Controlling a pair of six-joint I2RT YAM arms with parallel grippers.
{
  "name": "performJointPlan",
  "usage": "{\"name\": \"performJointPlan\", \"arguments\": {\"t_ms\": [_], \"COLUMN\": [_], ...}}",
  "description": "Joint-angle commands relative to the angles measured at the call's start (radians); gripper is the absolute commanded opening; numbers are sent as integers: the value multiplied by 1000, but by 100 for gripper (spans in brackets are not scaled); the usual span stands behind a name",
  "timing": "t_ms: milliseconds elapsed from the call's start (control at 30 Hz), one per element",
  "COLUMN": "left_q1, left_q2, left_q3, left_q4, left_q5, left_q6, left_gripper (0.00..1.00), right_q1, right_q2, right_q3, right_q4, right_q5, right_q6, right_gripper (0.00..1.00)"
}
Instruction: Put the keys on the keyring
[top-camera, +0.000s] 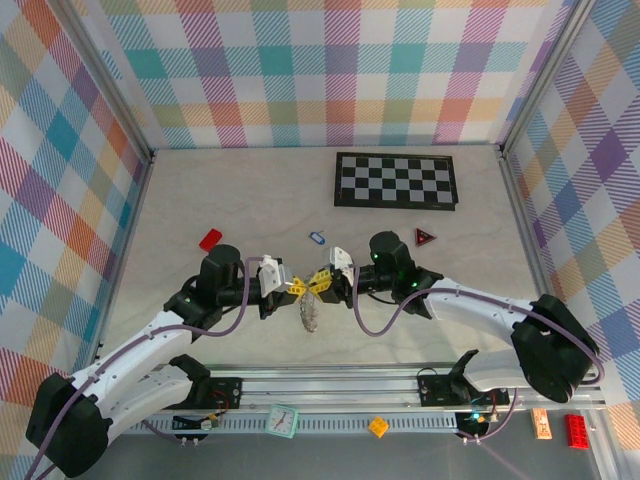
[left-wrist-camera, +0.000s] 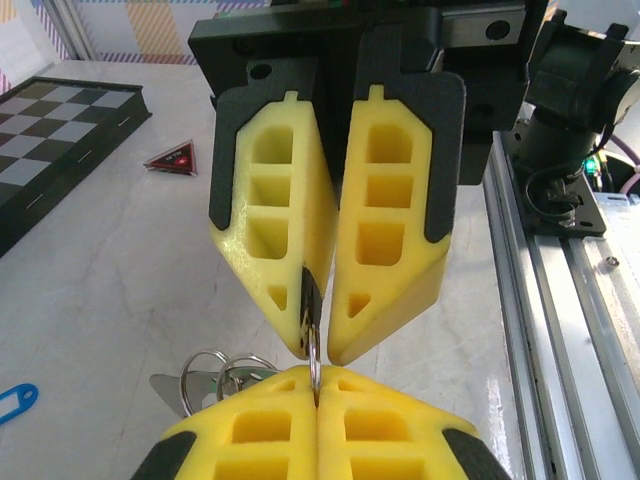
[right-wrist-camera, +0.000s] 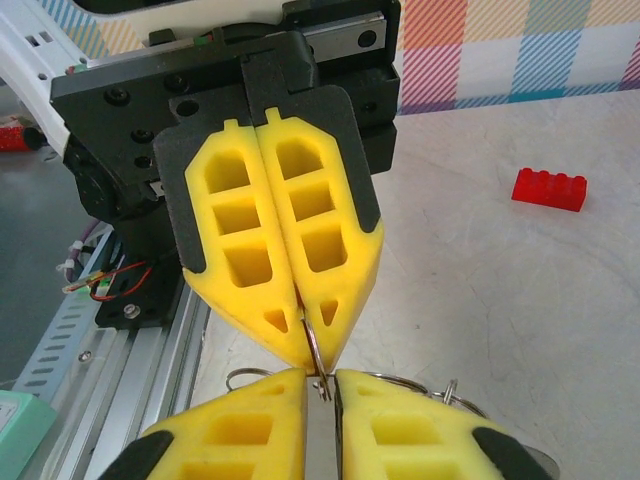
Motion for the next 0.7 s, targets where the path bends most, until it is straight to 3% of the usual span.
{"name": "performJointPlan", "arguments": {"t_ms": [0, 100, 200, 333, 533, 667], "left_q1": [-7, -7, -7, -7, -7, -7], "left_q2": [-10, -11, -12, -32, -61, -34], "left_q3": [-10, -9, -10, 5, 78, 105], "left_q4": [79, 86, 87, 10, -217, -221], "left_q5": [48, 48, 40, -24, -91, -75], "left_q6": [-16, -19, -27, -3, 124, 114], "left_gripper": [0, 0, 0, 26, 24, 22], "right_q1": [3, 3, 2, 3, 4, 11], "right_q2": [14, 17, 18, 0, -32, -24], "right_q3": [27, 38, 49, 69, 143, 186], "right_q4": [32, 30, 25, -39, -277, -366], "right_q5": [-42, -44, -47, -26, 24, 47], "right_q6": [7, 2, 0, -34, -164, -214], "right_gripper": [14, 11, 0, 0, 0, 0]}}
